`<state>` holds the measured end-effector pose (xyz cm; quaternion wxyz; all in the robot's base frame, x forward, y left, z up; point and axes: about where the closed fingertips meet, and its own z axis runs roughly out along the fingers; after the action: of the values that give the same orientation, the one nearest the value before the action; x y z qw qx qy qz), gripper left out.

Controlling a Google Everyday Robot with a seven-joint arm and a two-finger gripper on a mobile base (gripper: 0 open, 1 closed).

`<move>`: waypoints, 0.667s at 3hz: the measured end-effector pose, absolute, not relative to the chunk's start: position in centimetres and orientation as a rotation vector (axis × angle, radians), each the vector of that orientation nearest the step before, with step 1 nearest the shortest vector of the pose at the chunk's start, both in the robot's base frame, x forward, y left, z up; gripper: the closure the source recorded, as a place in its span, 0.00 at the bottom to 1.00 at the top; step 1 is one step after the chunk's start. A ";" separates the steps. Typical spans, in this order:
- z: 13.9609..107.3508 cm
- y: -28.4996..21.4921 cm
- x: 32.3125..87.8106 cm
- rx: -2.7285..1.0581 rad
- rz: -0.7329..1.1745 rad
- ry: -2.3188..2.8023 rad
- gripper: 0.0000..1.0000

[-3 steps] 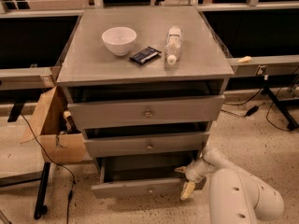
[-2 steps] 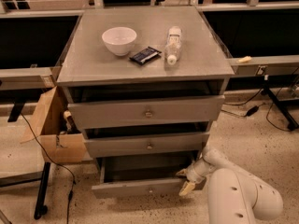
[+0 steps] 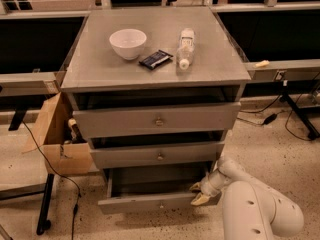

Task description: Open bottom drawer

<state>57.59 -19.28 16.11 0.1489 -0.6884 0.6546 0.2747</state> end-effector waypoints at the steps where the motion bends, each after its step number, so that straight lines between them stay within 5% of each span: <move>1: 16.2 -19.2 57.6 -1.979 0.790 1.882 1.00; 2: 16.2 -19.5 56.9 -1.975 0.792 1.879 0.74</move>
Offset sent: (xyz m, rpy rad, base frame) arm -0.0204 -0.0294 -0.0009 0.0084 -0.0037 -0.0161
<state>56.86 -19.48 16.15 0.1511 -0.6878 0.6543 0.2757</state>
